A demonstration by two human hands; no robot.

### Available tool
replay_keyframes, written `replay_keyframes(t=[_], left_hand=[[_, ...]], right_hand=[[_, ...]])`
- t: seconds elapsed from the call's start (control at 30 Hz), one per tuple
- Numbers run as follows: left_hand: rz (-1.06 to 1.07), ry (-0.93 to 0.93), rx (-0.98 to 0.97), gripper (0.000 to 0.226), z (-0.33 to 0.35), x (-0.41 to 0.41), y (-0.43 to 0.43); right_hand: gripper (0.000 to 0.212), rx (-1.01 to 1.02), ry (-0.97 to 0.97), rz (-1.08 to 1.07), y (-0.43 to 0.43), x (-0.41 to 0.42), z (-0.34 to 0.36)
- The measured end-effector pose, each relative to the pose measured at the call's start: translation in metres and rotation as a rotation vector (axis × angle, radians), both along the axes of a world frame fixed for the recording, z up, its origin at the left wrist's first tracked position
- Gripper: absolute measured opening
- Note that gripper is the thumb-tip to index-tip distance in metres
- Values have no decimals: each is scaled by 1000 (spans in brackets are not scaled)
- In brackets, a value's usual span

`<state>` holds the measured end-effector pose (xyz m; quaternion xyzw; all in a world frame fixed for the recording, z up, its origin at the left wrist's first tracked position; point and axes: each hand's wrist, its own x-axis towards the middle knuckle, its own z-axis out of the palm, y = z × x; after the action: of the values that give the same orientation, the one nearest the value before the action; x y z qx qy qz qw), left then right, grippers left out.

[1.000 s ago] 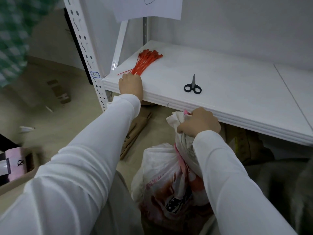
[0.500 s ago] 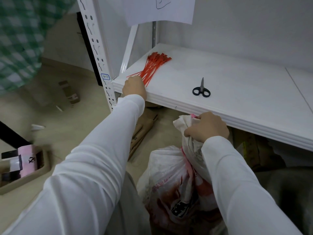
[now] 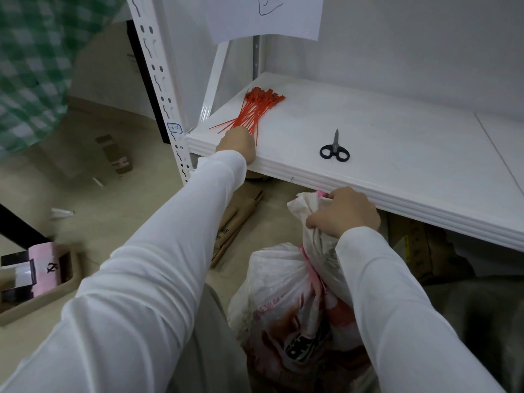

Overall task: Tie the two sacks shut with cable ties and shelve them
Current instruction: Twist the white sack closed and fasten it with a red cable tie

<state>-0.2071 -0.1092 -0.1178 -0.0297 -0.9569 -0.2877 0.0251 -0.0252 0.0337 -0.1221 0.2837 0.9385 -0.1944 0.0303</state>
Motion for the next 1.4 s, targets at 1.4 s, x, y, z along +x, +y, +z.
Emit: replay_keyframes(t=[1.4], left_hand=[[-183,264,-341,28,-7,-12,67]], right_hand=[[46,-27,-8,36,9,-7,-6]])
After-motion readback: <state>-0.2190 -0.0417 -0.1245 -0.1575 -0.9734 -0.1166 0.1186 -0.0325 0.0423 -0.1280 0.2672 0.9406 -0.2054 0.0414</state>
